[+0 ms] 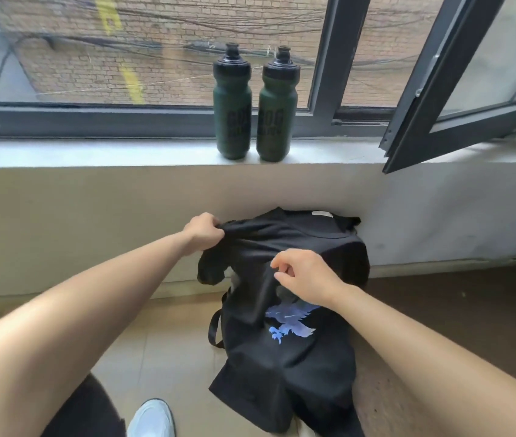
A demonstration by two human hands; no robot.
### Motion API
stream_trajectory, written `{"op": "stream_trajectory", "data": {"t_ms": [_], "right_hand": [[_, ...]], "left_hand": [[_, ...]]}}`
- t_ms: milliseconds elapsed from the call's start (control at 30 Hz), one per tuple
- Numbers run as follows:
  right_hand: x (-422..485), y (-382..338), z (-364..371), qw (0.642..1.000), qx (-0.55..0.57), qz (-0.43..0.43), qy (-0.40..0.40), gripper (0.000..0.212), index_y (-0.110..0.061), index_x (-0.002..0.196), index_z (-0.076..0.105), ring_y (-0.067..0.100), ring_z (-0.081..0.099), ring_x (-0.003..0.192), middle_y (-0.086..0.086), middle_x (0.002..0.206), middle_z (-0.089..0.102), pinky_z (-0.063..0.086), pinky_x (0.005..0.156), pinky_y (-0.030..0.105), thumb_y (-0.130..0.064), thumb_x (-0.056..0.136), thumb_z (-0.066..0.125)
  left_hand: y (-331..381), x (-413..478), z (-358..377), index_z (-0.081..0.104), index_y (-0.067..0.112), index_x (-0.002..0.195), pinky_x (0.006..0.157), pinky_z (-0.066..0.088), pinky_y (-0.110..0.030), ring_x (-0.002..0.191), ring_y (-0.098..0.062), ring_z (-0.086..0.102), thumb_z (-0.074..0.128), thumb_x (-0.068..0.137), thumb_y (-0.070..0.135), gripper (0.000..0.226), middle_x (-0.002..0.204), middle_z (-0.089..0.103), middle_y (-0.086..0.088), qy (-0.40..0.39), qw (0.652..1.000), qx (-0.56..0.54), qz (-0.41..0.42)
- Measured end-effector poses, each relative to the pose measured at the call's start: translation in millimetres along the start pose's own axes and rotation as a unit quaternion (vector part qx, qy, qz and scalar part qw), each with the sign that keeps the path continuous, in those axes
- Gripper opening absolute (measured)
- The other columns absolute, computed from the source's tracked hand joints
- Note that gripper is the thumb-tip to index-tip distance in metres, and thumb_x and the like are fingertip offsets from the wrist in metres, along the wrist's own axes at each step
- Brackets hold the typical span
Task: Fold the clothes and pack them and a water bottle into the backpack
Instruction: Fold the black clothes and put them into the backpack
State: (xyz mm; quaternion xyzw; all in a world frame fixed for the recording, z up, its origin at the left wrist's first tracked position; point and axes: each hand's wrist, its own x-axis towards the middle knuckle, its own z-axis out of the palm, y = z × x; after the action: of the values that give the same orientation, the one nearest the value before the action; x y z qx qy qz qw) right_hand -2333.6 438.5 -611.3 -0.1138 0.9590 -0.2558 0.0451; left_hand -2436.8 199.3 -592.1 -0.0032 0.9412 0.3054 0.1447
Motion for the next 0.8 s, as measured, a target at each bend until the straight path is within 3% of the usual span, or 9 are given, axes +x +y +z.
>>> {"op": "stream_trajectory", "data": {"t_ms": [67, 167, 300, 400, 500, 600, 700, 800], "right_hand": [[0, -10, 13, 0.997, 0.075, 0.028, -0.006, 0.031, -0.027, 0.126, 0.065, 0.006, 0.064, 0.093, -0.011, 0.109, 0.066, 0.054, 0.091, 0.027, -0.026, 0.095, 0.067], [-1, -21, 33, 0.976, 0.207, 0.061, 0.026, 0.04, -0.031, 0.131, 0.061, 0.002, 0.065, 0.1, -0.015, 0.116, 0.066, 0.05, 0.085, 0.014, -0.03, 0.093, 0.071], [2, -45, 44, 0.912, 0.399, 0.092, 0.031, 0.051, -0.031, 0.133, 0.06, 0.0, 0.066, 0.107, -0.016, 0.119, 0.068, 0.054, 0.093, 0.021, -0.041, 0.086, 0.077], [10, -70, 53, 0.871, 0.478, 0.097, 0.046, 0.058, -0.032, 0.134, 0.055, -0.001, 0.064, 0.106, -0.015, 0.12, 0.065, 0.051, 0.081, 0.012, -0.044, 0.083, 0.08], [19, -87, 65, 0.851, 0.497, 0.125, 0.118, 0.048, -0.027, 0.125, 0.057, -0.001, 0.061, 0.098, -0.02, 0.108, 0.062, 0.05, 0.076, 0.012, -0.04, 0.084, 0.08], [27, -86, 75, 0.846, 0.478, 0.151, 0.183, 0.01, -0.023, 0.099, 0.068, 0.009, 0.069, 0.091, -0.007, 0.093, 0.073, 0.06, 0.087, 0.033, -0.021, 0.091, 0.073], [24, -75, 82, 0.867, 0.448, 0.135, 0.171, 0.006, -0.023, 0.09, 0.07, 0.02, 0.07, 0.084, 0.001, 0.086, 0.073, 0.061, 0.083, 0.042, -0.018, 0.093, 0.068], [16, -63, 79, 0.866, 0.449, 0.121, 0.183, 0.01, -0.018, 0.083, 0.071, 0.013, 0.059, 0.065, -0.003, 0.07, 0.065, 0.052, 0.067, 0.031, -0.022, 0.092, 0.071]], "left_hand": [[6, -6, -19, 0.058, 0.019, 0.07, 0.058, 0.039, -0.028, 0.075, -0.022, 0.053, 0.047, 0.094, 0.009, 0.028, 0.075, 0.056, -0.003, -0.008, 0.999, -0.042, 0.02], [15, -9, -37, 0.072, 0.016, 0.09, 0.061, 0.046, -0.027, 0.083, -0.022, 0.063, 0.052, 0.097, 0.015, 0.021, 0.085, 0.067, -0.005, -0.026, 0.996, -0.074, 0.048], [23, -12, -47, 0.074, 0.018, 0.109, 0.065, 0.055, -0.028, 0.086, -0.02, 0.07, 0.054, 0.101, 0.017, 0.022, 0.098, 0.075, -0.005, -0.065, 0.988, -0.129, 0.06], [21, -12, -43, 0.071, 0.018, 0.117, 0.06, 0.053, -0.028, 0.078, -0.021, 0.064, 0.051, 0.104, 0.016, 0.023, 0.101, 0.07, -0.015, -0.09, 0.977, -0.191, 0.04], [19, -11, -40, 0.068, 0.016, 0.123, 0.067, 0.06, -0.032, 0.078, -0.024, 0.068, 0.059, 0.102, 0.016, 0.022, 0.1, 0.072, -0.017, -0.141, 0.969, -0.199, 0.045], [19, -14, -35, 0.067, 0.015, 0.12, 0.066, 0.061, -0.029, 0.071, -0.021, 0.071, 0.069, 0.097, 0.01, 0.024, 0.083, 0.072, -0.012, -0.154, 0.962, -0.215, 0.064], [10, -9, -28, 0.069, 0.012, 0.112, 0.065, 0.061, -0.027, 0.063, -0.015, 0.07, 0.071, 0.093, 0.006, 0.02, 0.079, 0.072, -0.01, -0.089, 0.974, -0.197, 0.071], [-1, -3, -22, 0.069, 0.009, 0.101, 0.06, 0.06, -0.023, 0.051, -0.008, 0.062, 0.073, 0.093, 0.005, 0.01, 0.074, 0.067, -0.008, -0.032, 0.978, -0.196, 0.063]]}}
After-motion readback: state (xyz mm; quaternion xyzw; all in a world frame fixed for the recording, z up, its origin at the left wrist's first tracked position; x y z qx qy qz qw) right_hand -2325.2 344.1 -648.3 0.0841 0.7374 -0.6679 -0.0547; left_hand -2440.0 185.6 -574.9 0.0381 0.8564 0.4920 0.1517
